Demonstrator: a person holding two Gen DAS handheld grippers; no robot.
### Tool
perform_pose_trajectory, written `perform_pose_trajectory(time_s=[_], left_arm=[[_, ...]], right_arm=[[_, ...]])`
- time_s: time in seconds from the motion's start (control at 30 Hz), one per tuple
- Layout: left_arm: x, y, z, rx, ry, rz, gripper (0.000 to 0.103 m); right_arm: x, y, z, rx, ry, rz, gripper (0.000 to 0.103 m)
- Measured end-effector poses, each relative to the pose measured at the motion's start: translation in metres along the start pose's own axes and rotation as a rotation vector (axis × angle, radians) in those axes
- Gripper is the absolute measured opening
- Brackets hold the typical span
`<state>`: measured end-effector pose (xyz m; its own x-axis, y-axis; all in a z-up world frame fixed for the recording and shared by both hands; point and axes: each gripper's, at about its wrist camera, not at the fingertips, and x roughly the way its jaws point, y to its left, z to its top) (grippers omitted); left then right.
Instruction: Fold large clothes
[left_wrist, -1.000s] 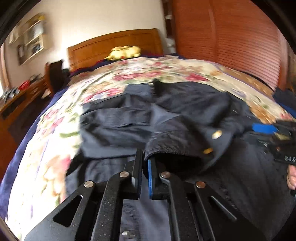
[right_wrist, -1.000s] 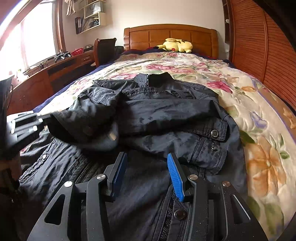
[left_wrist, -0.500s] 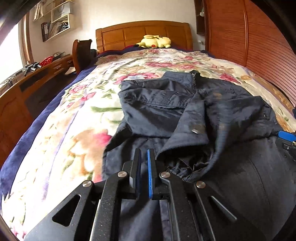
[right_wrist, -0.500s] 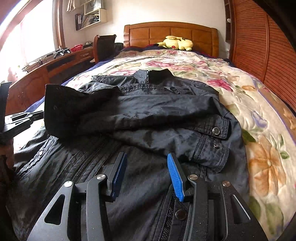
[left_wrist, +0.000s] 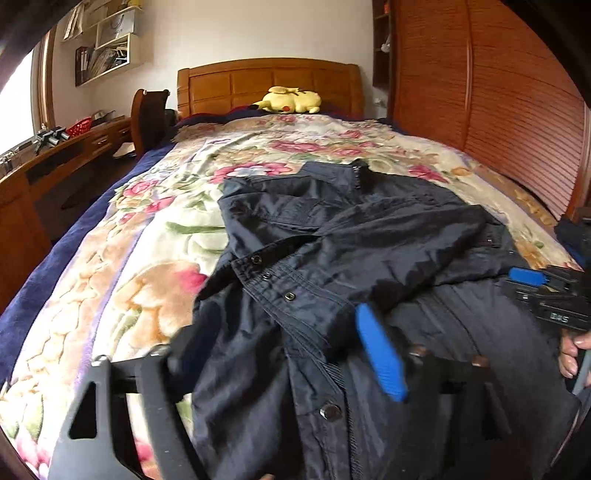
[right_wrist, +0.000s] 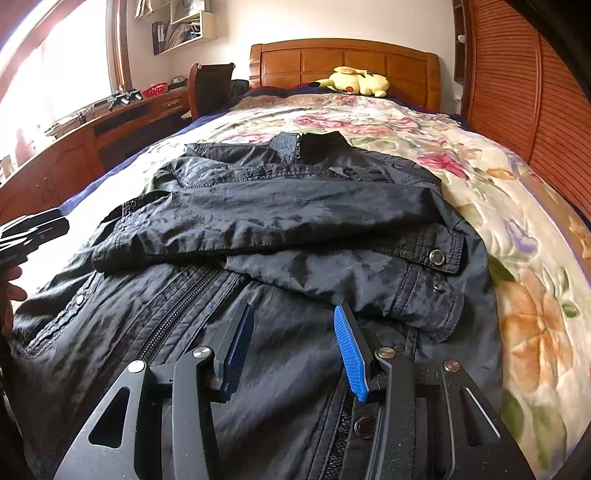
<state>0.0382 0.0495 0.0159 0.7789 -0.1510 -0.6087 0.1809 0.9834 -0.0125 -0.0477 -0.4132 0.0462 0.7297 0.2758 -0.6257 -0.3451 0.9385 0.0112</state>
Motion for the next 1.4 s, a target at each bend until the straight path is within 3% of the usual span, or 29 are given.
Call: perform_pose_trajectory(time_s=[0.33, 0.5, 0.87, 0.97, 1.07, 1.13, 1.27, 1.4], left_arm=[[-0.015, -0.011, -0.020, 0.023, 0.015, -0.012, 0.081], [-0.032, -0.018, -0.030, 0.019, 0.008, -0.021, 0.081], [-0.080, -0.019, -0.055, 0.032, -0.008, -0.013, 0.082], [-0.092, -0.013, -0.060, 0.018, -0.019, -0.019, 0.084], [-0.104, -0.009, -0.064, 0.012, -0.035, -0.018, 0.084], [-0.112, -0.006, -0.068, 0.009, -0.039, -0.023, 0.084], [-0.120, 0.000, -0.077, 0.019, -0.039, -0.008, 0.084], [-0.125, 0.012, -0.090, -0.002, -0.025, -0.002, 0.084]], right_arm=[[0.017, 0.006, -0.001, -0.040, 0.063, 0.002, 0.047], [0.040, 0.012, -0.004, -0.067, 0.150, 0.011, 0.048], [0.047, 0.008, -0.004, -0.046, 0.161, 0.023, 0.051], [0.046, 0.008, -0.002, -0.040, 0.170, 0.022, 0.057], [0.031, 0.008, 0.000, -0.043, 0.156, 0.018, 0.065], [0.009, 0.008, -0.001, -0.051, 0.090, -0.013, 0.073], [-0.032, 0.004, -0.008, -0.042, 0.039, -0.001, 0.078], [-0.066, 0.000, -0.034, -0.078, 0.030, -0.063, 0.079]])
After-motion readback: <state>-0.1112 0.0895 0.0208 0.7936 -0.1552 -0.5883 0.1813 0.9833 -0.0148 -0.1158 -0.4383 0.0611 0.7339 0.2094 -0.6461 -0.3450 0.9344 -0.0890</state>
